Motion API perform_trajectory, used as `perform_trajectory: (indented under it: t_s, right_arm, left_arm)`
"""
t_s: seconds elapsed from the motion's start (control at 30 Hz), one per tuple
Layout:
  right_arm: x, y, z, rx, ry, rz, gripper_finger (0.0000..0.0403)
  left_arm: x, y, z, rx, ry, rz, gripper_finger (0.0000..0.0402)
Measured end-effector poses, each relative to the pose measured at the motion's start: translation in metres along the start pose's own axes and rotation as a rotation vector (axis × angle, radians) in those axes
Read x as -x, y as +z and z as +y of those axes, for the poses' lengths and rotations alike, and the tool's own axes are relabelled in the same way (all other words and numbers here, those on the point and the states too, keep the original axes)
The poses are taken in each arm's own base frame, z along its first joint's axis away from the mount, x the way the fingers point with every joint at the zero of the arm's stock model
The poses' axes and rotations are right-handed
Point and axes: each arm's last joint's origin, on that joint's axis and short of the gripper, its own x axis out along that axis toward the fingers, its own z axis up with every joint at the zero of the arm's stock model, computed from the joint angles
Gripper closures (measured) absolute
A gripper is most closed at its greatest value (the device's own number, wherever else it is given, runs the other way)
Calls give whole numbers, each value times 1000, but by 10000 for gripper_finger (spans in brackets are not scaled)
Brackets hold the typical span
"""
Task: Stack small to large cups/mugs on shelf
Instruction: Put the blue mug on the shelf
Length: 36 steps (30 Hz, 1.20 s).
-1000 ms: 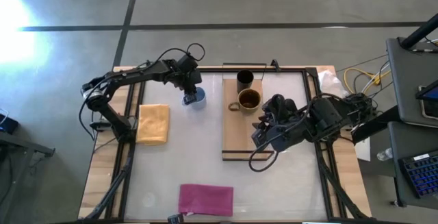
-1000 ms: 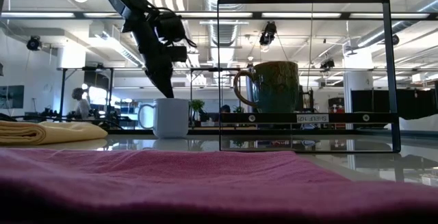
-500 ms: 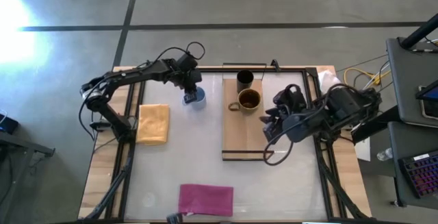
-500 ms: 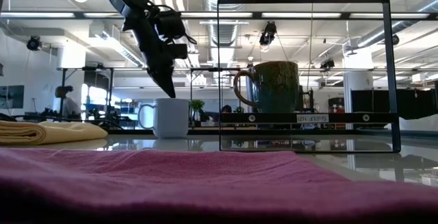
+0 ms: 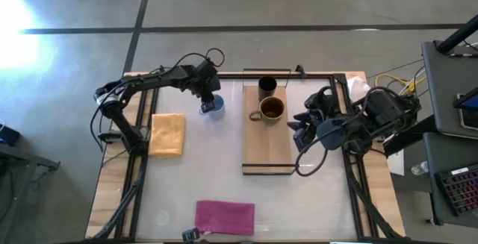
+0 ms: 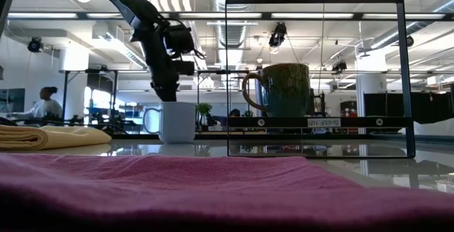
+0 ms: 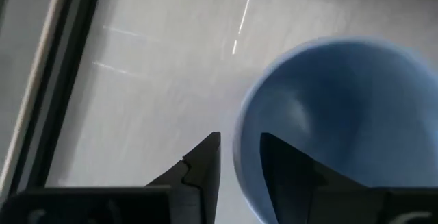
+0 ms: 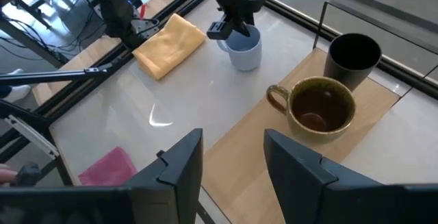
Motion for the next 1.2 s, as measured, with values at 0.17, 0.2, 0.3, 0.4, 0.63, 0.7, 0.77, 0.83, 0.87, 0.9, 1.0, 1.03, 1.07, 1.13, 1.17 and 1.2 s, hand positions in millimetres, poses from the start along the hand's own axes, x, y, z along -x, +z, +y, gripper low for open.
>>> perform_trajectory:
  t_s: [0.17,0.2,0.3,0.4,0.63,0.7,0.77,0.83,0.87,0.9,1.0,1.03,1.07,1.13,1.17,1.2]
  right_arm:
    - [0,0,0,-11,0,1,254]
    - [0,0,0,-11,0,1,254]
    - [0,0,0,-11,0,1,254]
    - [0,0,0,-11,0,1,254]
    - [0,0,0,-10,-1,2,254]
    - [-1,-1,0,-5,-4,4,255]
    - [-3,-2,1,-1,-6,8,255]
    - [-4,-3,1,3,-12,12,255]
    - [-5,-4,1,0,-15,15,255]
    - [-6,-5,1,-9,-19,18,255]
    - [-7,-9,-4,-49,-33,25,255]
    - [-6,-10,-7,-66,-39,26,255]
    - [-6,-12,-11,-86,-46,27,255]
    - [-6,-16,-20,-132,-72,17,255]
    - [-6,-19,-24,-161,-84,10,255]
    - [-7,-22,-30,-191,-97,9,255]
  left_arm:
    - [-10,-1,0,2,-11,29,312]
    - [-12,-1,0,2,-13,34,312]
    - [-13,-1,0,2,-14,37,318]
    - [-13,-1,0,23,-9,39,336]
    - [0,1,-3,81,1,13,396]
    - [7,3,-8,85,-5,-1,398]
    - [19,5,-15,100,-10,-18,399]
    - [35,9,-23,115,-18,-41,400]
    - [44,11,-29,115,-25,-50,400]
    - [54,12,-36,110,-34,-59,400]
    - [89,22,-60,61,-70,-121,401]
    - [99,25,-68,45,-82,-139,401]
    - [109,27,-75,35,-96,-154,401]
    - [125,35,-89,21,-123,-196,401]
    - [132,39,-96,20,-136,-218,401]
    - [138,43,-101,22,-149,-230,401]
